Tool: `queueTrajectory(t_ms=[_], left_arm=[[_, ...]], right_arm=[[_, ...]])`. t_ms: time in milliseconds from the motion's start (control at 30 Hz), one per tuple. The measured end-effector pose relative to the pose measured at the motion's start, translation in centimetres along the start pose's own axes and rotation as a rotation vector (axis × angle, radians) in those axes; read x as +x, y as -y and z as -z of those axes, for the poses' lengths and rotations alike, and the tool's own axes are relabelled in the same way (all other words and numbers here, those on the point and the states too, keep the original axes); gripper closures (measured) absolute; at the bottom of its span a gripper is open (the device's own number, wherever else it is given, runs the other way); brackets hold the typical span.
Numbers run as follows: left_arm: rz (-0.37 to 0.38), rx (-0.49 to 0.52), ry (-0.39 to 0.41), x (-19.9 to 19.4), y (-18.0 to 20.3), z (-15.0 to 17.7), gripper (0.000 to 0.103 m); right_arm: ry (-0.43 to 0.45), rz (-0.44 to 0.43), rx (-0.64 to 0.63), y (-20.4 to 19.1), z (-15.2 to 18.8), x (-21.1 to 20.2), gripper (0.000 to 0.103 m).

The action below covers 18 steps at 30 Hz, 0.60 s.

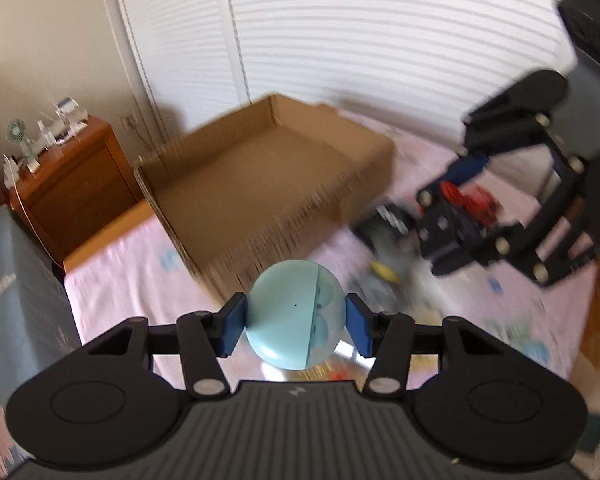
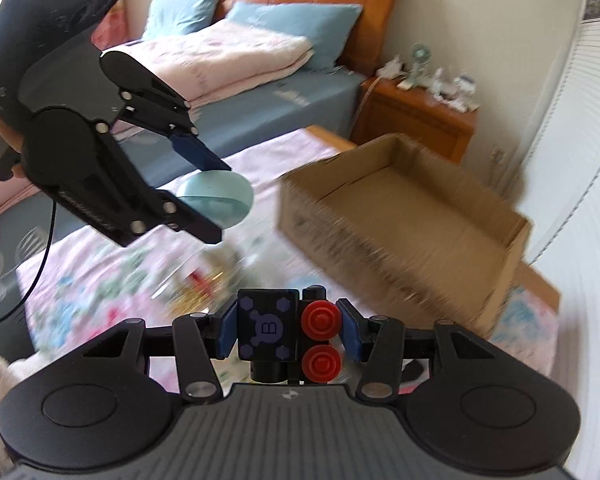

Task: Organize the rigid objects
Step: 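Carry both items over the cardboard box and open both tools to drop them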

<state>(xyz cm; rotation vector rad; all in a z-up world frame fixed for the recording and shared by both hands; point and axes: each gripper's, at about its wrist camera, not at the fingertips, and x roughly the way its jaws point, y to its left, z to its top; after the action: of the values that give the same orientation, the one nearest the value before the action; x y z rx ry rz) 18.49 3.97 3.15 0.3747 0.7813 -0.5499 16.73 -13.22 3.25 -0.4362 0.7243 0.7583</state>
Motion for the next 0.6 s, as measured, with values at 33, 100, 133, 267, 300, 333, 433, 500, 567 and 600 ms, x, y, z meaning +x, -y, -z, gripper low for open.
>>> queueTrajectory(t_ms=[33, 100, 133, 267, 300, 333, 433, 500, 567, 600], left_arm=[[-0.007, -0.002, 0.008, 0.7, -0.5, -1.2, 0.051], [-0.028, -0.002, 0.013, 2.0, -1.3, -2.9, 0.051], [-0.037, -0.001, 0.011, 2.9, -1.8, -3.9, 0.051], [-0.071, 0.001, -0.01, 6.4, -3.4, -7.1, 0.051], [-0.083, -0.008, -0.019, 7.6, -3.9, -7.9, 0.051], [-0.092, -0.015, -0.028, 8.6, -4.3, -8.4, 0.051], [-0.118, -0.047, -0.031, 11.2, -5.7, -9.6, 0.049], [-0.166, -0.068, -0.022, 12.4, -6.2, -10.0, 0.035], [-0.172, -0.08, -0.018, 13.1, -6.8, -10.1, 0.029], [-0.157, -0.085, -0.02, 13.3, -6.8, -10.0, 0.027]], right_arm=[[0.005, 0.008, 0.013, 0.7, -0.5, 0.1, 0.048], [0.018, 0.019, 0.035, 2.1, -1.3, 0.4, 0.048], [0.024, 0.028, 0.048, 2.7, -1.6, 0.5, 0.048], [0.033, 0.048, 0.095, 5.1, -2.7, 1.4, 0.048], [0.036, 0.05, 0.105, 5.6, -2.8, 1.6, 0.048], [0.039, 0.054, 0.116, 6.1, -2.9, 1.8, 0.048], [0.036, 0.062, 0.147, 7.4, -2.9, 2.5, 0.048], [0.028, 0.066, 0.161, 8.1, -2.9, 2.9, 0.048], [0.02, 0.075, 0.173, 8.7, -2.7, 3.3, 0.048], [0.015, 0.074, 0.178, 8.9, -2.7, 3.4, 0.048]])
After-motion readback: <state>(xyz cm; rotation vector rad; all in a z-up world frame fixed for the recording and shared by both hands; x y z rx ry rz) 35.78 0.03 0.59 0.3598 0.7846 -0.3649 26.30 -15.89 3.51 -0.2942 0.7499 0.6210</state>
